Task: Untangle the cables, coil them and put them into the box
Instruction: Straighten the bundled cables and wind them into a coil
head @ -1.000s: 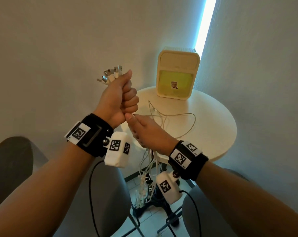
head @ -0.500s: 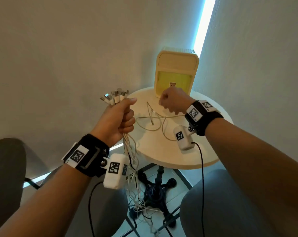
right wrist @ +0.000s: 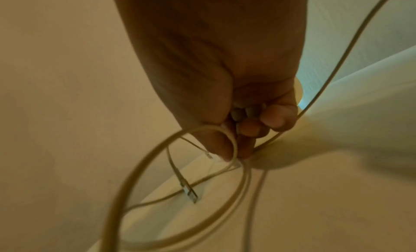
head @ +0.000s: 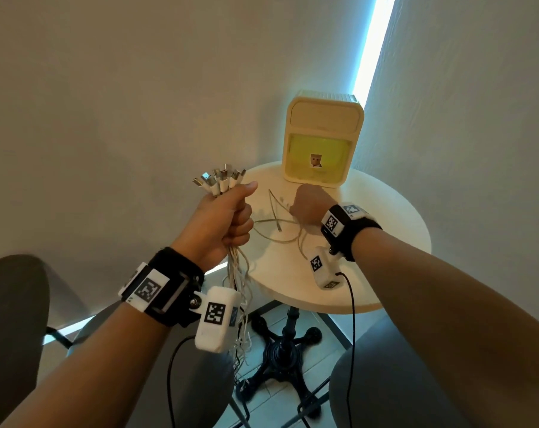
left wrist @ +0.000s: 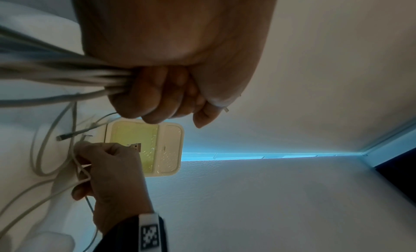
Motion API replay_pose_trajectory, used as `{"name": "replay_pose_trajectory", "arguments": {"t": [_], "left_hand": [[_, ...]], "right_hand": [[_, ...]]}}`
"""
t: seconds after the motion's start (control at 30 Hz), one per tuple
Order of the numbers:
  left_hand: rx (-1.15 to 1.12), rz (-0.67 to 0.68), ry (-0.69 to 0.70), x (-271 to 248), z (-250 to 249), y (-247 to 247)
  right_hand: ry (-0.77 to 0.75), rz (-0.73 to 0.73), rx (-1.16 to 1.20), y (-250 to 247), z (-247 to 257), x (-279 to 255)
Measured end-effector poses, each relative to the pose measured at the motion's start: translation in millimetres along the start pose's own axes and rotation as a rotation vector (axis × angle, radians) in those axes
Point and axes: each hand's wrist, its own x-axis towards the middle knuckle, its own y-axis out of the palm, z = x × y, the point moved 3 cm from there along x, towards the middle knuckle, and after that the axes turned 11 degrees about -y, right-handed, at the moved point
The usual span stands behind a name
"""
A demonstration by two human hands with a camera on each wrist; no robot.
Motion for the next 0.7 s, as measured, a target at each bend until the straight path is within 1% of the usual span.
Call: {"name": "replay_pose_trajectory", "arguments": {"t": [0.07, 0.13, 0.17, 0.2, 0.27, 0.33, 0.47, 0.6, 0.7], "left_hand": [[-0.022, -0.011, 0.024, -0.4, -4.0, 0.6], [-0.033, -0.032, 0.06, -1.0, -8.5, 1.9], [-0.035, -0.047, 0.083, -1.2, -10.8, 3.1], [-0.035, -0.058, 0.11, -1.2, -13.3, 5.0], [-0.026, -0.069, 0.162, -2.3, -17.1, 12.1], [-0.001, -0.081, 0.217, -5.0, -21.0, 22.0], [0.04, -0.094, 0.297, -9.7, -25.2, 42.4], [0.086, -0.041, 0.373, -18.6, -22.8, 59.1], [0.056, 0.002, 0.367, -25.8, -20.9, 66.0]], "right_hand": [[-0.003, -0.17, 0.198, -16.7, -2.5, -10.5], [-0.017, -0.396, 0.44, -39.5, -0.4, -30.3], [-0.038, -0.48, 0.563, -51.5, 2.9, -42.3], [-0.066, -0.52, 0.686, -61.8, 7.5, -54.2], [-0.137, -0.511, 0.868, -77.7, 20.2, -77.3], [-0.199, -0.478, 0.924, -86.0, 34.3, -97.3], [-0.296, -0.482, 0.973, -84.9, 60.1, -127.5], [-0.376, -0.521, 1.005, -73.2, 78.8, -145.9], [-0.393, -0.576, 0.985, -64.5, 84.0, -147.2]]}}
